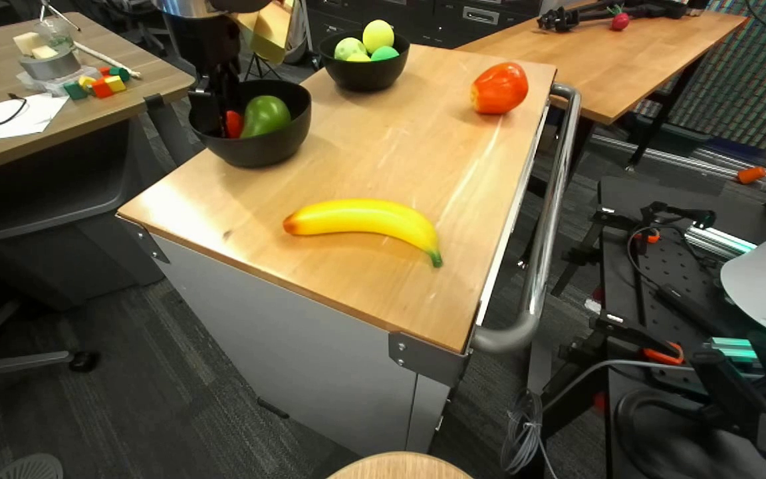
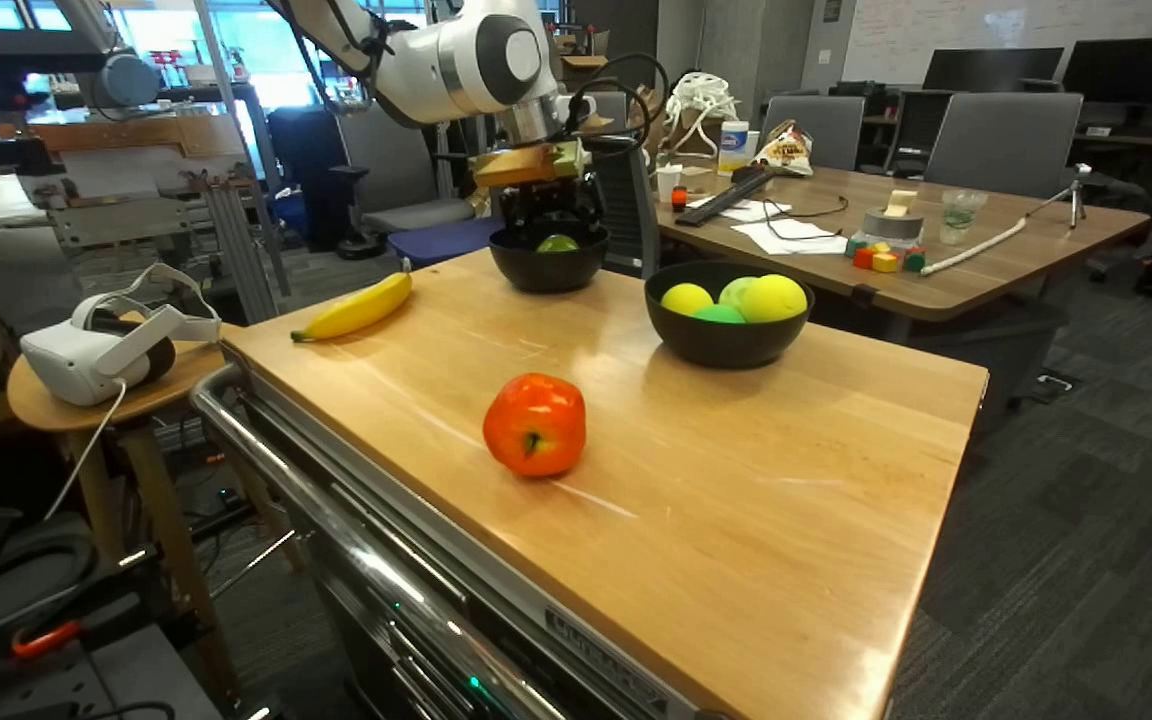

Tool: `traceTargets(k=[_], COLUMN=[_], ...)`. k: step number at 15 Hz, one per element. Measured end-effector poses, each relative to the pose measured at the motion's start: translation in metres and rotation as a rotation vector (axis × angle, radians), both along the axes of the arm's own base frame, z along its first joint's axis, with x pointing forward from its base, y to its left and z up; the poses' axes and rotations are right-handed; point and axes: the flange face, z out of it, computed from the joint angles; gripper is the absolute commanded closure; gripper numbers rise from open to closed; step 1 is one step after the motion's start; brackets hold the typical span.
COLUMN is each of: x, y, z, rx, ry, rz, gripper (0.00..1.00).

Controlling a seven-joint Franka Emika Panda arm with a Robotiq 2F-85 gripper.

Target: Remove the fruits from the left and right bowl respectively and put them on the table

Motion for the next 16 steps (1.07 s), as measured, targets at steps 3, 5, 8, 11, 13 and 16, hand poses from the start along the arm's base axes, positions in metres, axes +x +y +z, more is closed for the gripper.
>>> traceTargets(k=[3,5,8,11,13,16], x=[-0.002,-0.003,-0.003,-0.003,-0.004,-0.010], y=[0.005,0.009,0.012,0.011,0.008,0.011], z=[0.001,0.004,0.009,0.011,0.016,0.050], rx=[-0.006,-0.010,-0.014,-0.016,-0.023,-0.064], ry=[0.025,0.030,0.027,0.024,0.019,0.006], rz=[0.018,0.026,0.032,0.030,0.030,0.072], gripper=[0.32,0.48,0.72,0.77,0.77,0.77])
